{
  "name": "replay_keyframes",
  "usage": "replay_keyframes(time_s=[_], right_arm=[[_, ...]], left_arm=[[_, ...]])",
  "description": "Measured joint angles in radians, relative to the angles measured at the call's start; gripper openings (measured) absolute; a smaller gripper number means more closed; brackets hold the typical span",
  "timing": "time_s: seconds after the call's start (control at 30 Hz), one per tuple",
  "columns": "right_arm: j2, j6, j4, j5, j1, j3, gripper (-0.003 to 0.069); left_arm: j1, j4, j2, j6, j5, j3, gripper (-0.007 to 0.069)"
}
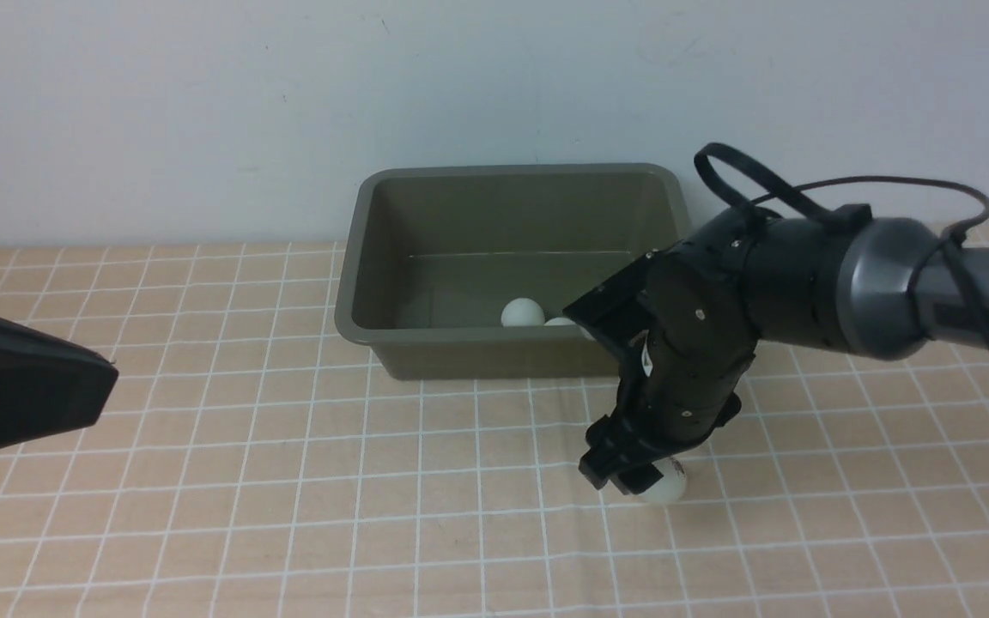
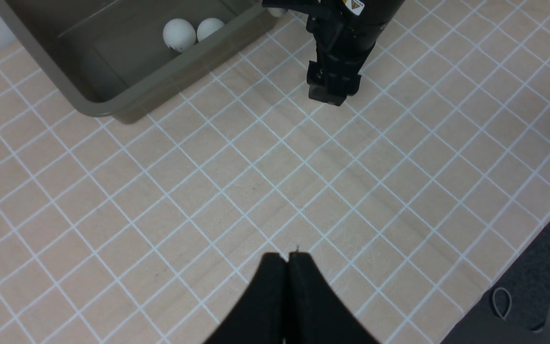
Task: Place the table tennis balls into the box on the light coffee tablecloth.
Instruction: 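Reach for and grasp a ping pong ball on the table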
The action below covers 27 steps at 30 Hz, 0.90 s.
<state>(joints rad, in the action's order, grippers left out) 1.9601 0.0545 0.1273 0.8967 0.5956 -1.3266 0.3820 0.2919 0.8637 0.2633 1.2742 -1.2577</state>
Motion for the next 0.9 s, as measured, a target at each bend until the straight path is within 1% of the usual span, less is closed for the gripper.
replay_keyframes(time_s=[0.1, 0.2, 0.23, 0.27, 0.3, 0.37, 0.5, 0.67, 0.77, 0.9], right_arm=[[0.020, 0.006, 0.008, -0.001, 0.000, 0.000, 0.0495], [0.033, 0.018, 0.009, -0.002, 0.000, 0.000, 0.0469], [0.036, 0.021, 0.009, -0.004, 0.000, 0.000, 0.0435], [0.036, 0.022, 0.009, -0.005, 0.000, 0.000, 0.0418], [0.036, 0.022, 0.009, -0.006, 0.000, 0.000, 0.0369], [0.036, 0.022, 0.009, -0.006, 0.000, 0.000, 0.0358], [0.035, 0.022, 0.000, 0.031, 0.000, -0.011, 0.0358], [0.014, 0.007, -0.037, 0.131, 0.000, -0.105, 0.0358], [-0.018, -0.033, -0.077, 0.201, 0.000, -0.222, 0.0358], [-0.039, -0.063, -0.100, 0.237, 0.000, -0.378, 0.0358]], left_arm=[[0.000, 0.000, 0.000, 0.000, 0.000, 0.000, -0.0069], [0.000, 0.000, 0.000, 0.000, 0.000, 0.000, -0.0069], [0.000, 0.000, 0.000, 0.000, 0.000, 0.000, -0.0069], [0.000, 0.000, 0.000, 0.000, 0.000, 0.000, -0.0069], [0.000, 0.000, 0.000, 0.000, 0.000, 0.000, -0.0069], [0.000, 0.000, 0.000, 0.000, 0.000, 0.000, -0.0069], [0.000, 0.000, 0.000, 0.000, 0.000, 0.000, -0.0069], [0.000, 0.000, 0.000, 0.000, 0.000, 0.000, -0.0069], [0.000, 0.000, 0.000, 0.000, 0.000, 0.000, -0.0069], [0.000, 0.000, 0.000, 0.000, 0.000, 0.000, -0.0069]])
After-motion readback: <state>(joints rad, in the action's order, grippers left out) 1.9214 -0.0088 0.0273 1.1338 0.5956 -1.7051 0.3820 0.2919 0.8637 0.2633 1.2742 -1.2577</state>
